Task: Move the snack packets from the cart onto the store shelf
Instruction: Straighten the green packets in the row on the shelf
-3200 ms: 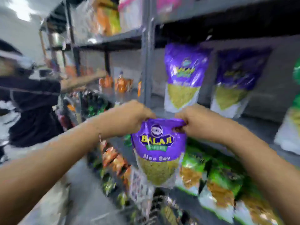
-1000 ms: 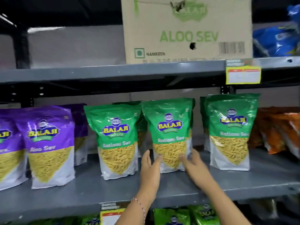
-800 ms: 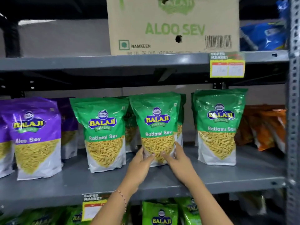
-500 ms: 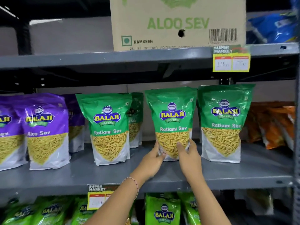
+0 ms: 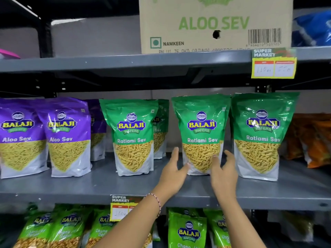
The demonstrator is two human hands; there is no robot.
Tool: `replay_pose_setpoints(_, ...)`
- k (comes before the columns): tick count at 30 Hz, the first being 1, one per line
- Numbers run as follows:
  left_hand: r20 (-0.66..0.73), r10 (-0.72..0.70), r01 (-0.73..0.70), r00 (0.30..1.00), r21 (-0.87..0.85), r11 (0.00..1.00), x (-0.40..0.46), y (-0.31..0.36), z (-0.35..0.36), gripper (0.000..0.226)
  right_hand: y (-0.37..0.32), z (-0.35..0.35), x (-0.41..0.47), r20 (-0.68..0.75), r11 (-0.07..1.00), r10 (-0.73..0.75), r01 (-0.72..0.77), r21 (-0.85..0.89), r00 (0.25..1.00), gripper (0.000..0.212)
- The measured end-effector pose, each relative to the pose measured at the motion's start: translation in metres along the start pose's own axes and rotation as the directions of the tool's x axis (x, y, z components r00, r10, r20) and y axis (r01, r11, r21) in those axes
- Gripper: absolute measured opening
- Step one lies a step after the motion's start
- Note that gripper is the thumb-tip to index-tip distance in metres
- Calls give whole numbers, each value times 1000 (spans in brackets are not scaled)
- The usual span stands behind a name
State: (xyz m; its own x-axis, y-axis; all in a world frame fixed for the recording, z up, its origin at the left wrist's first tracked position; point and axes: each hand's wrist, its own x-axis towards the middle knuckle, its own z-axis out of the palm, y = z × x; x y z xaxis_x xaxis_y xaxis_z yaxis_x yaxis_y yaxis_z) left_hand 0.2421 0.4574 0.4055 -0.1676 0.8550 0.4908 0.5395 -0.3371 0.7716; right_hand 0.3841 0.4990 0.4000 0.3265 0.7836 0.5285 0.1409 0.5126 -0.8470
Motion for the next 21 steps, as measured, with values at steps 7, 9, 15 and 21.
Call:
replay_pose_setpoints(7,-566,-77,-147,821,-340,929,-22,-38,-114,62,-23,61,-56,285,962,-264,230,146,922,24)
replay_pose_setpoints(9,-490,-219,10,844,-394,919,-19,-58,-137,64,-31,94,-65,521,988,-143,93,122,841,37)
replay_pose_setpoints(15,-244,-264,219,933,-194,956,-16,-87,-150,65,-41,146,-71,734,994,47,-104,32,677,89)
replay_pose_setpoints(21,-56,-257,254,965,-48,966,-13,-80,-146,83,-38,136,-72,659,997,-3,-45,57,752,66)
